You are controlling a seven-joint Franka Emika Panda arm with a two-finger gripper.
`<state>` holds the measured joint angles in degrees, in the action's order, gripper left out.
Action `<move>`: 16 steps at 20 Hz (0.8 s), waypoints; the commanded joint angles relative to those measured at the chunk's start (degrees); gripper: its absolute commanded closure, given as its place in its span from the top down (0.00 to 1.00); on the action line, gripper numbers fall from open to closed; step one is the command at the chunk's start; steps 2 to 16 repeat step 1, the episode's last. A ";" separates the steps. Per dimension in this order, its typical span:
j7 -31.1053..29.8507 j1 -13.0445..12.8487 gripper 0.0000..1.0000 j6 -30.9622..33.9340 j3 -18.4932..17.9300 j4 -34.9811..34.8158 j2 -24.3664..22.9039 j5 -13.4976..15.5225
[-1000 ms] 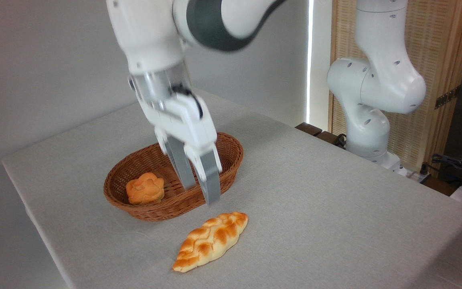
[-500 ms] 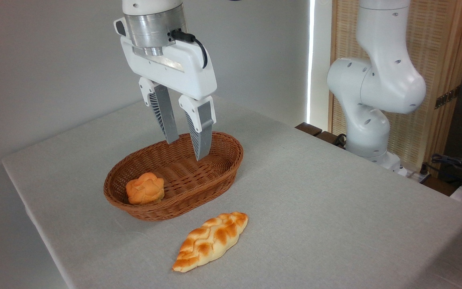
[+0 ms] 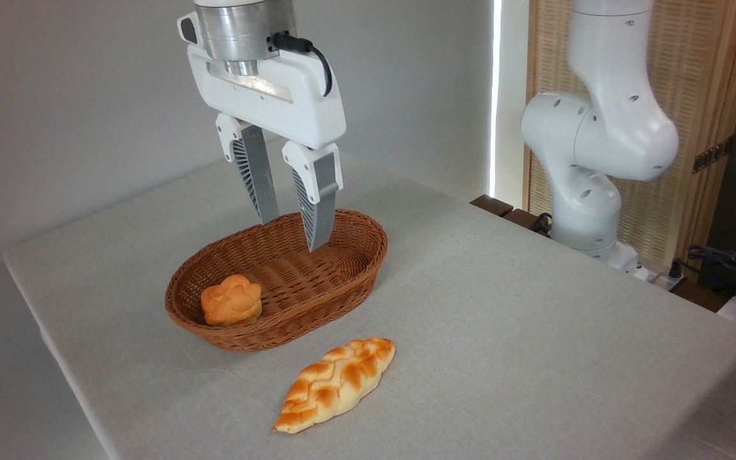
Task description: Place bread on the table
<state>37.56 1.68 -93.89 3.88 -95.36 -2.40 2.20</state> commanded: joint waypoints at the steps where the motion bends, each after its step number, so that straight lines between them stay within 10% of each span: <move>1: -0.12 -0.28 1.00 1.08 -0.80 1.14 0.38 0.35; 16: -0.12 -0.28 1.00 1.08 -0.80 1.14 0.38 0.35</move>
